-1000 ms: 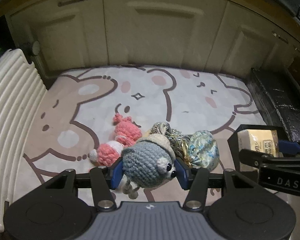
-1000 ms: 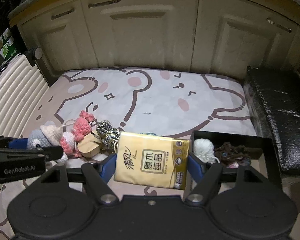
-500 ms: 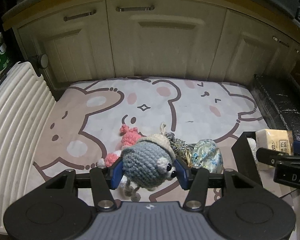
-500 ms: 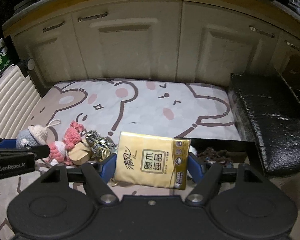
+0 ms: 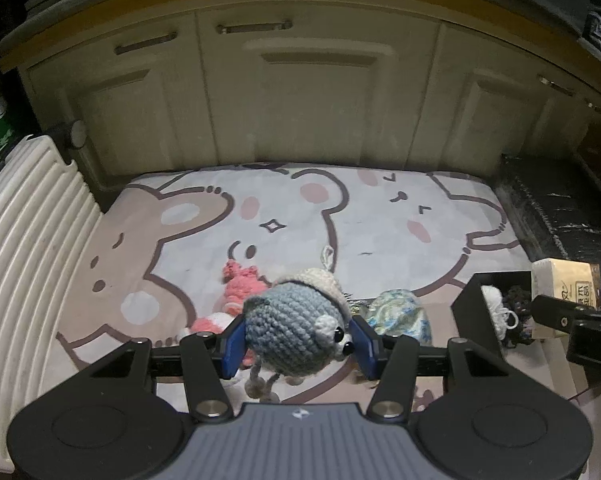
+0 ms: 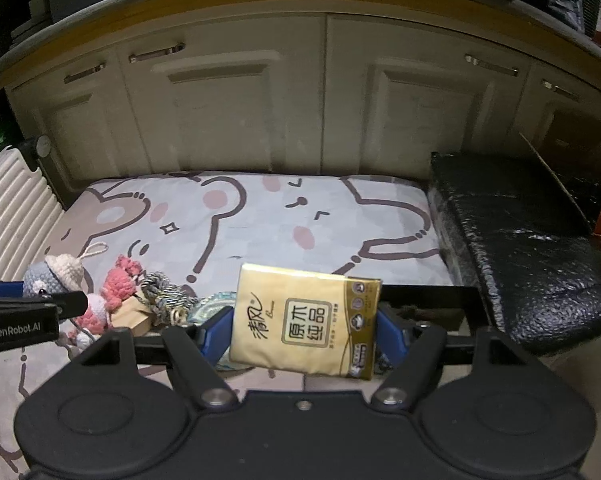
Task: Organize objects
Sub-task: 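Carry the tissue pack and grey mouse over the black box with both tools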
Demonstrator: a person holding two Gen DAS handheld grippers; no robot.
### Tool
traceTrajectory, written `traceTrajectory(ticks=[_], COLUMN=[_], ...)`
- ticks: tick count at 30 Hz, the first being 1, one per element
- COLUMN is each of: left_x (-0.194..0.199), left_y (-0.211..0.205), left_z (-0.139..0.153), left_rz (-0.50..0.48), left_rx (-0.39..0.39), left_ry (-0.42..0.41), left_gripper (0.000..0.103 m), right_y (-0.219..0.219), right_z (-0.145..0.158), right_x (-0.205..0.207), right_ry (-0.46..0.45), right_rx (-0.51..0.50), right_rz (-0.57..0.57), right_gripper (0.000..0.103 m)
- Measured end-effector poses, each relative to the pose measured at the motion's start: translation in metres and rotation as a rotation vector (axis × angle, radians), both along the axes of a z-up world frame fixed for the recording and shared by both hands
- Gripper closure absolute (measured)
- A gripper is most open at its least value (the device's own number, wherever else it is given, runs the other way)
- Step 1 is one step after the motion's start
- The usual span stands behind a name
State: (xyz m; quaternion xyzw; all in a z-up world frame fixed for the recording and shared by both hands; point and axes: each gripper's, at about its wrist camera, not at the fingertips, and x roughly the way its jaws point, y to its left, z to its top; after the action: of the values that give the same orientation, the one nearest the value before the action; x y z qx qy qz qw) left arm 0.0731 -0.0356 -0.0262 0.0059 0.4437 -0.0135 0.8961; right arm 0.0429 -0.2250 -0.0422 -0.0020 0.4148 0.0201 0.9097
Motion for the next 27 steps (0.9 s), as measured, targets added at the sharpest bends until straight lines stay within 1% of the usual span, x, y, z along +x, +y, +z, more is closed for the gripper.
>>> traceTrajectory(ticks=[10, 19, 27], left_x=[0.004, 0.004, -0.002], left_y=[-0.041, -0.082, -0.114], left_z=[0.0, 0.001, 0.006], left_rz=[-0.074, -0.173, -0.265], left_rx=[-0.034, -0.076, -0.129], left_ry=[-0.019, -0.036, -0.069], left_gripper=[0.049, 0.049, 0.049], right_y=[-0.043, -0.089, -0.114], right_z=[0.002, -0.002, -0.013], right_x=[-0.006, -0.016, -0.018], right_ry=[-0.01, -0.011, 0.023], right_rx=[-0.004, 0.01, 0.005], right_rz=[-0.076, -0.165, -0.188], right_gripper=[0.028, 0.028, 0.028])
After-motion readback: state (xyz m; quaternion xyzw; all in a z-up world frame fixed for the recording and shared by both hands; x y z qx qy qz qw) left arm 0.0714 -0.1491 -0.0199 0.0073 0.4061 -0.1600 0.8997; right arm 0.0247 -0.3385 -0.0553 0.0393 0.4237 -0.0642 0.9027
